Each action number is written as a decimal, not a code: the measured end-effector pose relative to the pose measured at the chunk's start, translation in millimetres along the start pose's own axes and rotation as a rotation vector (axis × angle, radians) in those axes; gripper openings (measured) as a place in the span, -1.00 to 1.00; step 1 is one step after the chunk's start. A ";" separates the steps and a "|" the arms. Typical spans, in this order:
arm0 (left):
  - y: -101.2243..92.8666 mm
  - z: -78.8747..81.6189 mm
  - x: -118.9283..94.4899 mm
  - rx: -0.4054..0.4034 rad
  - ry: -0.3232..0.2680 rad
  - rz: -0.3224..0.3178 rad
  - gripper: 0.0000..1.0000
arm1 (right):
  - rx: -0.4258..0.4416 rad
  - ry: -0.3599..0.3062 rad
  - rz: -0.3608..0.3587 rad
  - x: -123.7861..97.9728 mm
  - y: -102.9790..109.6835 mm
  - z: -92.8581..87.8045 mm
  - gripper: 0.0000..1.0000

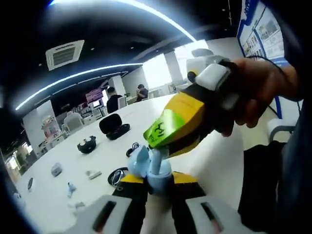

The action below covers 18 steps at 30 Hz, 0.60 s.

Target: Pick up the earbuds from the table and place the earbuds into the earbud case

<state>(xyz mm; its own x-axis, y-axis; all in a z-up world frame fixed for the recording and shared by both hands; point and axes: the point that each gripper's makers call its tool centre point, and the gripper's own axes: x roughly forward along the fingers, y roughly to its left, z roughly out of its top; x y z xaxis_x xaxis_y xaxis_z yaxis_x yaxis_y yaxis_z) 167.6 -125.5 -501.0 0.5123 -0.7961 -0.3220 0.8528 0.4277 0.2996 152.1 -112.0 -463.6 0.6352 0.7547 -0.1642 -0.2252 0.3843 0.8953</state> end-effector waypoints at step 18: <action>3.2 -0.9 -0.9 0.042 0.032 0.089 -0.61 | 0.294 -0.080 0.015 -12.3 -16.4 5.7 -0.98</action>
<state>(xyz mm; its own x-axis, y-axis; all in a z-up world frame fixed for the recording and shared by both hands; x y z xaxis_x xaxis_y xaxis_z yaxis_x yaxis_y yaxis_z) 170.0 -123.0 -500.5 0.5897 -0.7413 -0.3207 0.7991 0.4776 0.3652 152.2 -130.7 -473.9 0.6926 0.7101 -0.1271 -0.0189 0.1940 0.9808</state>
